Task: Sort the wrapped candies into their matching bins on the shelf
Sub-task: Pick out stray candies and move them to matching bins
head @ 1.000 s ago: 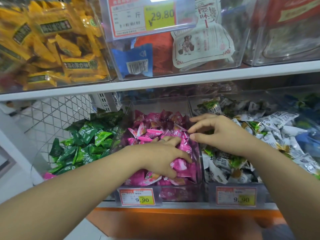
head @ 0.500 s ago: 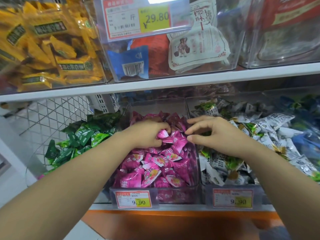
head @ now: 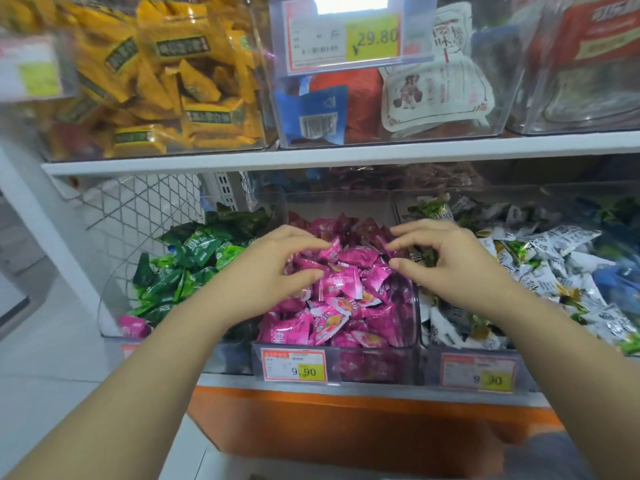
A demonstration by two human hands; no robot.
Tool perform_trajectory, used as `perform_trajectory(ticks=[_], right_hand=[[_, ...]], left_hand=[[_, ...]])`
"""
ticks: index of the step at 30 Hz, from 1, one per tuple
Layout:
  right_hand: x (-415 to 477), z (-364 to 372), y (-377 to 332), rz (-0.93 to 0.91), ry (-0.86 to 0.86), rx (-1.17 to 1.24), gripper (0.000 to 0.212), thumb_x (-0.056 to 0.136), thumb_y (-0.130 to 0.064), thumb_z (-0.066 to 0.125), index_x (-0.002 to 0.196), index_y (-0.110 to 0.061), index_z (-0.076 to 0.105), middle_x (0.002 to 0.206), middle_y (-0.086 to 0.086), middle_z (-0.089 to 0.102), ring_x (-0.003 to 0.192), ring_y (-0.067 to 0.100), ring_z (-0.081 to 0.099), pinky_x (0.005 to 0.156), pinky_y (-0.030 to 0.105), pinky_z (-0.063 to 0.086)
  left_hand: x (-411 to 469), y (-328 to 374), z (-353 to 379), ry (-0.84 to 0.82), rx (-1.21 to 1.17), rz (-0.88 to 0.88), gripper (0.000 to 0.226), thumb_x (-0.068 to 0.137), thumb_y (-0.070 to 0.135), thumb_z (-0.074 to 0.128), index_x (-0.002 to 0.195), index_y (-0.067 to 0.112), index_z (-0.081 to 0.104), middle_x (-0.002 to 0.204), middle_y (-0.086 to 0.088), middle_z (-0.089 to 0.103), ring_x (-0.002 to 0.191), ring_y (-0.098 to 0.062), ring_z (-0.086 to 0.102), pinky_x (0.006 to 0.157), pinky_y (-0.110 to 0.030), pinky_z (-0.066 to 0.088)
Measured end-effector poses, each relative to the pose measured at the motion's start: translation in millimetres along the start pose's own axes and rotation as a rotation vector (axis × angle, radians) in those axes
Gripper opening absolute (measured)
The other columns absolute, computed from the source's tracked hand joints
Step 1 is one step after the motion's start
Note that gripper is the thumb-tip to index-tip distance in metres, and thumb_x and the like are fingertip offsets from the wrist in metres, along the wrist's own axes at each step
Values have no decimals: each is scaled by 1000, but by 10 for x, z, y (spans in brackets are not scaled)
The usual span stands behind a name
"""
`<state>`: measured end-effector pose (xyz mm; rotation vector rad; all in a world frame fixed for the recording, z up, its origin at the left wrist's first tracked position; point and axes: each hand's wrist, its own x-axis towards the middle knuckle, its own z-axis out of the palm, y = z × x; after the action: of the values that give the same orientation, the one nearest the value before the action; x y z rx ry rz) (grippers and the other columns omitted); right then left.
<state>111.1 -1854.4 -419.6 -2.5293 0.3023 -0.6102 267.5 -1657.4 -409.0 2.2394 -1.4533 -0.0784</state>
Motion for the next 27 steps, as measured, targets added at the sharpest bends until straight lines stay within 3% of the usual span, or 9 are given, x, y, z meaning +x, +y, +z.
perform_trajectory(ticks=[4,7,10,14,17,20,23,27], right_hand=[[-7,133,-371,-121,-230,83,23,84,-36,67,107,-35,67,118,-21,58,108,-8,51,97,13,39],[33,391,-555,-196,-500,15,33,88,-35,63,121,-34,61,129,-14,54,117,-1,47,100,17,36],[149,563,-600,-209,-672,-110,39,91,-31,60,130,-29,56,134,-7,50,121,8,46,100,21,36],[332,642,-545,-224,-776,-283,53,86,-22,67,136,-27,49,136,-4,50,118,7,45,102,25,36],[391,716,-523,-273,-811,-411,59,84,-19,68,137,-26,44,134,1,50,119,18,47,102,37,39],[477,668,-457,-313,-778,-474,46,82,-17,68,125,-25,53,123,2,55,112,21,49,97,40,40],[599,463,-317,-314,-677,-569,29,81,-18,69,108,-26,62,111,2,54,108,22,45,98,39,38],[666,263,-224,-275,-624,-592,33,81,-22,71,112,-24,62,116,-1,53,112,20,49,97,31,37]], left_hand=[[-432,-141,41,137,25,-89,38,87,36,62,125,37,57,123,18,43,121,-4,40,107,-24,28],[-616,-195,101,135,93,-150,39,89,35,61,127,35,56,135,12,40,130,-11,33,109,-31,26],[-688,-256,128,123,89,-138,39,90,33,60,129,36,54,142,12,34,133,-11,29,109,-28,23],[-675,-354,115,124,33,-103,37,91,29,60,127,36,55,140,16,35,132,-9,30,106,-23,22],[-645,-395,95,113,-4,-93,35,91,29,59,125,38,55,136,19,36,131,-8,32,110,-28,25],[-635,-432,79,113,-51,-75,34,92,29,59,123,40,56,126,27,34,128,-5,34,107,-25,29],[-637,-461,66,112,-63,-51,33,91,29,58,123,39,56,124,29,34,127,-3,35,104,-20,27],[-622,-472,56,128,-95,-43,32,92,26,58,121,39,57,125,28,37,118,5,38,96,-8,23]])
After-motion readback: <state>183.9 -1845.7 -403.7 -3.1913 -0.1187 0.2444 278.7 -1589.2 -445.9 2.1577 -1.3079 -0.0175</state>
